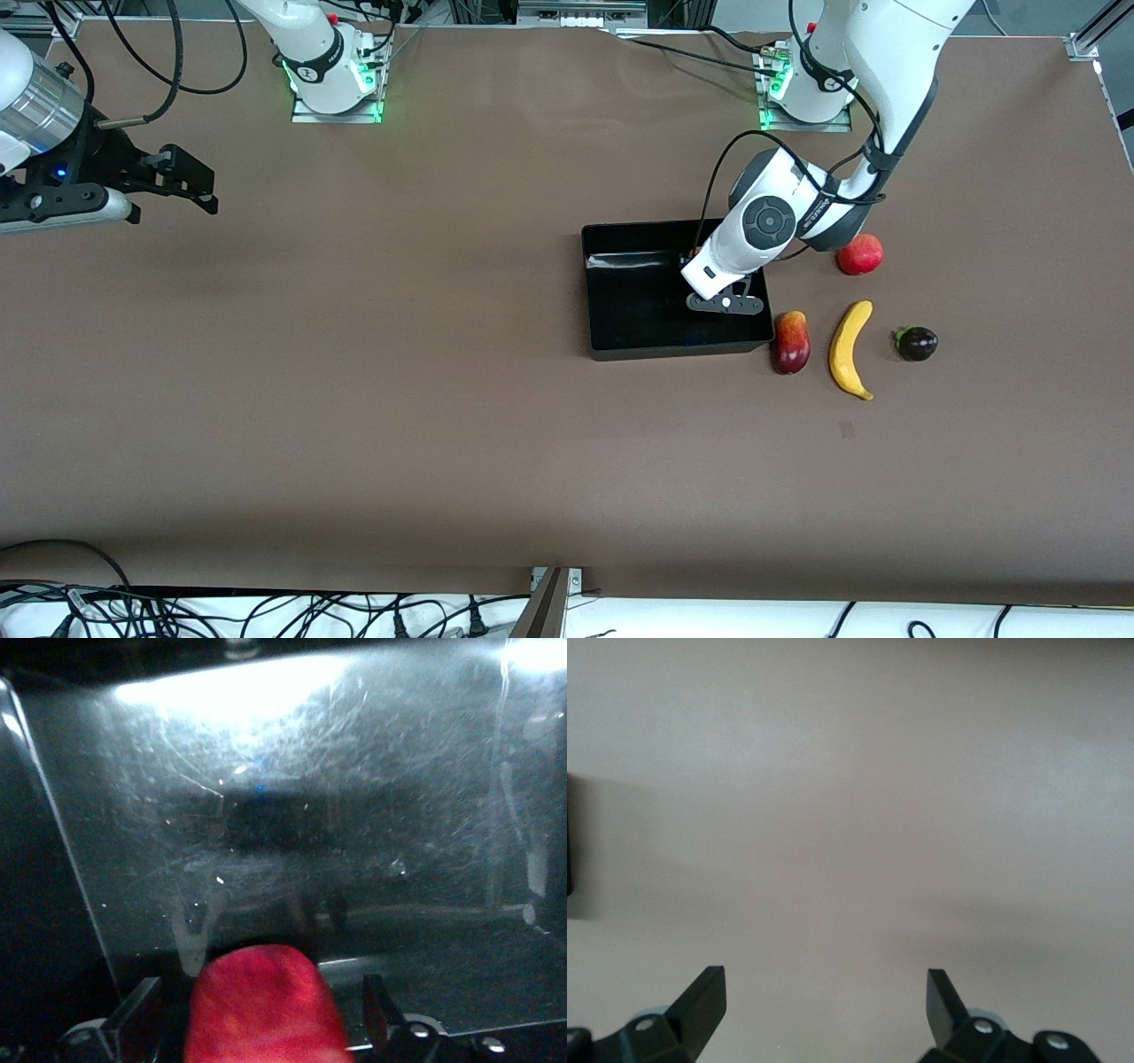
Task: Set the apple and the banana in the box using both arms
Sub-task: 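Lower the small apple into the box while the right gripper withdraws, then move the left gripper to the yellow banana and grasp it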
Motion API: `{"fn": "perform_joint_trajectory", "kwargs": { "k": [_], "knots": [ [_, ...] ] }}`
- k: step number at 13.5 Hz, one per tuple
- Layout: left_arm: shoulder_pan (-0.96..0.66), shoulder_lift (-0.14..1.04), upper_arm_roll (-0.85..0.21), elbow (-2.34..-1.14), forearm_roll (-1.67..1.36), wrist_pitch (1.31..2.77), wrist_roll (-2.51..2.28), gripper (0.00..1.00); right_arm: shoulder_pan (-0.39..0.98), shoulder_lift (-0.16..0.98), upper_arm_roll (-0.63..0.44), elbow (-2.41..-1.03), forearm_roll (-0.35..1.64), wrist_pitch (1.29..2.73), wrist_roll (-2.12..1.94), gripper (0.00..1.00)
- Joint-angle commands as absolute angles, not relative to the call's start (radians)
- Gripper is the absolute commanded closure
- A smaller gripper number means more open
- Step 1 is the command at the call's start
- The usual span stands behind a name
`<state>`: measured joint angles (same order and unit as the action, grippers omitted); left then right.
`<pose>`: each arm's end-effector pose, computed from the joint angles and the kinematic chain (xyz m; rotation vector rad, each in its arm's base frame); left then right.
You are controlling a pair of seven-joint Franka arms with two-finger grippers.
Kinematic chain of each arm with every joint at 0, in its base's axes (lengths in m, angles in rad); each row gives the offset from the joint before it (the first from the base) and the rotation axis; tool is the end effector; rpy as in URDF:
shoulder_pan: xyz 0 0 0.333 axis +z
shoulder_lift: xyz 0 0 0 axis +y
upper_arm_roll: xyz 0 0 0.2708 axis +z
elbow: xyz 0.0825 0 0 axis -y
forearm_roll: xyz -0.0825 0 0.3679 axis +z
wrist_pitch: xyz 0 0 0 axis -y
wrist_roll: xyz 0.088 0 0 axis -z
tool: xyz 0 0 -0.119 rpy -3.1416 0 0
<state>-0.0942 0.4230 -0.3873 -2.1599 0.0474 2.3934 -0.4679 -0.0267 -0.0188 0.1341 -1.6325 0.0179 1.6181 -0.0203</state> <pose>0.4572 -0.2501 0.1609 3.0833 -0.0498 -0.3056 0.5337 0.0601 0.5533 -3.1198 -0.1982 -0.0056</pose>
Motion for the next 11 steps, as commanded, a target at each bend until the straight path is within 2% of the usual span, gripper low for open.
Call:
{"fn": "perform_joint_trajectory", "kwargs": {
  "k": [1, 3, 5, 8, 11],
  "knots": [
    [-0.084, 0.336, -0.377, -2.045, 0.074, 2.149, -0.480, 0.00, -0.045, -0.009, 0.141, -1.612, -0.002, 1.617, -0.029, 0.00],
    [-0.048, 0.333, -0.374, -1.917, 0.077, 1.964, -0.465, 0.00, -0.045, -0.003, 0.141, -1.611, 0.002, 1.612, -0.026, 0.00],
    [0.021, 0.336, -0.371, -1.879, 0.138, 1.933, -0.389, 0.00, -0.044, -0.002, 0.141, -1.611, -0.002, 1.621, -0.028, 0.00],
    [0.155, 0.377, -0.371, -1.876, 0.267, 1.997, -0.131, 0.00, -0.045, -0.002, 0.141, -1.611, -0.002, 1.628, -0.022, 0.00],
    [0.254, 0.451, -0.371, -1.910, 0.307, 2.149, 0.004, 0.00, -0.043, -0.002, 0.143, -1.611, -0.002, 1.628, -0.020, 0.00]
  ]
}}
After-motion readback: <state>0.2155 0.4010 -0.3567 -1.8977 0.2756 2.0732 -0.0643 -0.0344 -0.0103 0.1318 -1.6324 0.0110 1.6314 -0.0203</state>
